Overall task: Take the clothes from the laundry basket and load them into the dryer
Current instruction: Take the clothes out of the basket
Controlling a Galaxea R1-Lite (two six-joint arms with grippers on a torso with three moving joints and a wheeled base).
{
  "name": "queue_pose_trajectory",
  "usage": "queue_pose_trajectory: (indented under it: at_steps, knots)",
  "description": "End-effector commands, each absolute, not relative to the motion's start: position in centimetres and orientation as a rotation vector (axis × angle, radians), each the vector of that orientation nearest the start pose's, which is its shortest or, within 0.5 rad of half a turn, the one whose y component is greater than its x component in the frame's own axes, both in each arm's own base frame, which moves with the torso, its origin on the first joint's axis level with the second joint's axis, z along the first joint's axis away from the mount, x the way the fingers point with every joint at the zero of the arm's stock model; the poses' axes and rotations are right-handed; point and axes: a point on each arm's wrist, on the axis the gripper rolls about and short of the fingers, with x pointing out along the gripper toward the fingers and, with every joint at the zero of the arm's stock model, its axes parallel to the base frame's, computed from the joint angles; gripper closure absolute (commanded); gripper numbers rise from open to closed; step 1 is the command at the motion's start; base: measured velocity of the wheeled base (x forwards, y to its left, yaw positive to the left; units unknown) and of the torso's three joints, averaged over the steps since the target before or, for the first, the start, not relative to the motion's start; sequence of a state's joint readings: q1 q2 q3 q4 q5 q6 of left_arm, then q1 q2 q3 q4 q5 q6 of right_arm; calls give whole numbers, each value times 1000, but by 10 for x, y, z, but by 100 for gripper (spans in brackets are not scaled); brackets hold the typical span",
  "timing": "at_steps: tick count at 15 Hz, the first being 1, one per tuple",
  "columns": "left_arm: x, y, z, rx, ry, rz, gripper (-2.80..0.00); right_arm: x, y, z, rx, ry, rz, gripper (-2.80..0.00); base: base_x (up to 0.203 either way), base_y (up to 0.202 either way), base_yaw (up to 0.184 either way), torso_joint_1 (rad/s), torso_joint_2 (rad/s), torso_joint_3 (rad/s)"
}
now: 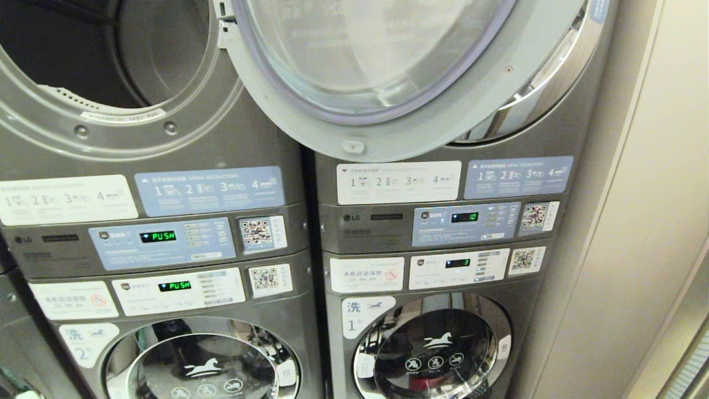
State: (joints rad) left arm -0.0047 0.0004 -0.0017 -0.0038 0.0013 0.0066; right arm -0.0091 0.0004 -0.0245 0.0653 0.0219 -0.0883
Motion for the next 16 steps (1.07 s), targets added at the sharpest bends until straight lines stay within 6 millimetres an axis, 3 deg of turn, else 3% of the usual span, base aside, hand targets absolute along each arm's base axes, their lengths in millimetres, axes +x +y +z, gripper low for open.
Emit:
queue_pose_trajectory:
  at_steps: [1, 16]
  knots:
    - [-23, 0, 76, 6, -8, -3, 0, -24, 1, 76, -97, 21, 15, 0, 0, 0, 0, -140, 305, 170]
    - [-23, 0, 76, 6, -7, -3, 0, -23, 1, 75, -104, 1, 9, 0, 0, 0, 0, -161, 380, 215]
